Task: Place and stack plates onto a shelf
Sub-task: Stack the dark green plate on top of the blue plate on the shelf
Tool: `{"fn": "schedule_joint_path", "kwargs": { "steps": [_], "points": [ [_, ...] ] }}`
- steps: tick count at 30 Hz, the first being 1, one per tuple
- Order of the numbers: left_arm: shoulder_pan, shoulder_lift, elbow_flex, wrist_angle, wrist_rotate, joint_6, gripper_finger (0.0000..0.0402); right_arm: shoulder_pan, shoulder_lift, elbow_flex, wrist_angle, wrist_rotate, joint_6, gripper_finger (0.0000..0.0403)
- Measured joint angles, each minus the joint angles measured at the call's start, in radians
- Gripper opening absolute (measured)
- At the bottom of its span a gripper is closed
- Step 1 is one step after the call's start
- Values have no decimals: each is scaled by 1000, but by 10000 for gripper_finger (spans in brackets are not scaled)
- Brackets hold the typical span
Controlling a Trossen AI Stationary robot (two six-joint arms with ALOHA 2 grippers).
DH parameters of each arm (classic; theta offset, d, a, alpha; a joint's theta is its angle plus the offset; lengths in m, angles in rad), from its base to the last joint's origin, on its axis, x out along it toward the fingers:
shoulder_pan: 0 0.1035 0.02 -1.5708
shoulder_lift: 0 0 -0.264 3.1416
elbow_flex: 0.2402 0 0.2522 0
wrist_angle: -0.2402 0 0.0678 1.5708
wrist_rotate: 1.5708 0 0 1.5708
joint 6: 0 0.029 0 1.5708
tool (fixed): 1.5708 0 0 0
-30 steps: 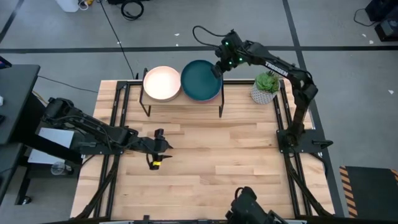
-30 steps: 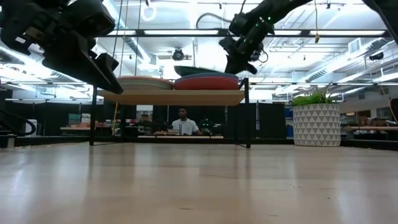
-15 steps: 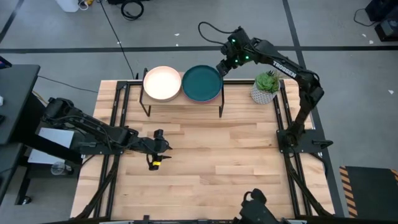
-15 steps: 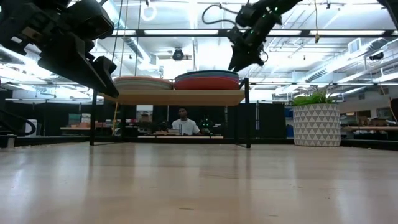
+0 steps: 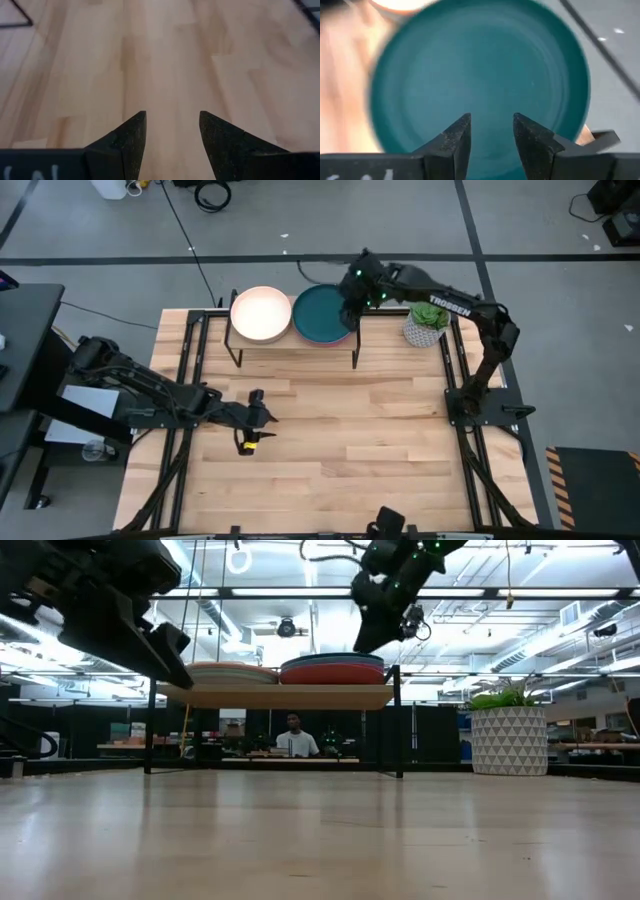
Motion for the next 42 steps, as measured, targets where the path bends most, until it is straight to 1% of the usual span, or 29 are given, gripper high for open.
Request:
{"fn": "schedule_joint_path", "kwargs": {
  "steps": [3, 5, 7, 11, 18, 26, 31, 42],
  "points": [
    [-13, 0, 0, 13, 1, -4, 192, 16, 0, -64, 41, 104, -16, 151],
    [-15, 0, 0, 12, 0, -11, 192, 13, 3, -87, 57, 123, -12, 151],
    [-15, 0, 0, 12, 0, -18, 192, 9, 2, -90, 79, 111, -7, 151],
    [-12, 0, 0, 12, -4, -27, 192, 9, 2, -92, 117, 51, 12, 151],
    [-12, 0, 0, 11, -15, -32, 192, 8, 2, -92, 123, 49, 18, 151],
    [-14, 0, 0, -5, -15, -33, 192, 12, 1, -172, 239, 40, 63, 151],
    [-14, 0, 0, -9, -15, -37, 192, 5, 1, -192, 275, -24, 99, 151],
    [-14, 0, 0, -13, -15, -55, 192, -4, 1, -218, 287, -81, 176, 151]
  ]
}}
